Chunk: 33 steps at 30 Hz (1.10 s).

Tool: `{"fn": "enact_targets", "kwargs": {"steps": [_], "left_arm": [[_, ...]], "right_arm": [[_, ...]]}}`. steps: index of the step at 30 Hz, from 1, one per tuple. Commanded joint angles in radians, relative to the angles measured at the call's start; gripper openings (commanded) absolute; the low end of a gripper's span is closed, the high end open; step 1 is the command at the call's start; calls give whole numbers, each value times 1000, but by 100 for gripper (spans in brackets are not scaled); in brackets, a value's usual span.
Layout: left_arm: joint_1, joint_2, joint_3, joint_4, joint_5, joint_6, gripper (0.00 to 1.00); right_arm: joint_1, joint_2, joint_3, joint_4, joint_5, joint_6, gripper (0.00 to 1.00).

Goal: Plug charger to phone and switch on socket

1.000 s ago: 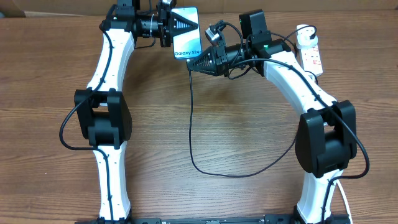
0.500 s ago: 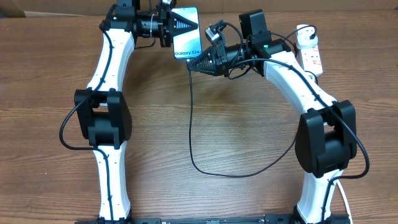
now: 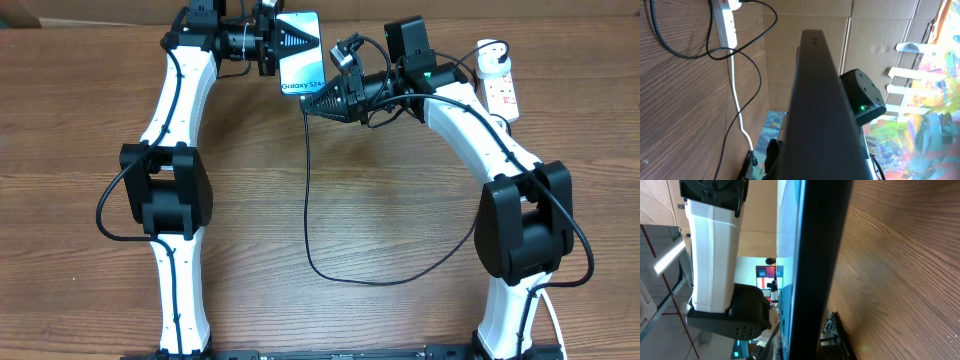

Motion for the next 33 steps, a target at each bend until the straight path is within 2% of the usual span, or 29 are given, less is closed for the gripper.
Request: {"fn": "enact_targets", "kwargs": {"steps": [1, 18, 25, 33], "left_arm": [[-17, -30, 28, 0, 33, 12, 4], [1, -30, 28, -1, 16, 11, 4], [3, -30, 28, 0, 5, -31, 4], [4, -30, 28, 0, 10, -33, 4]], "right_arm": [[2, -1, 8, -2, 6, -11, 4], [0, -8, 8, -17, 17, -22, 4], [-4, -81, 9, -128, 125, -125, 4], [-7, -97, 9, -115, 24, -143, 4]]}}
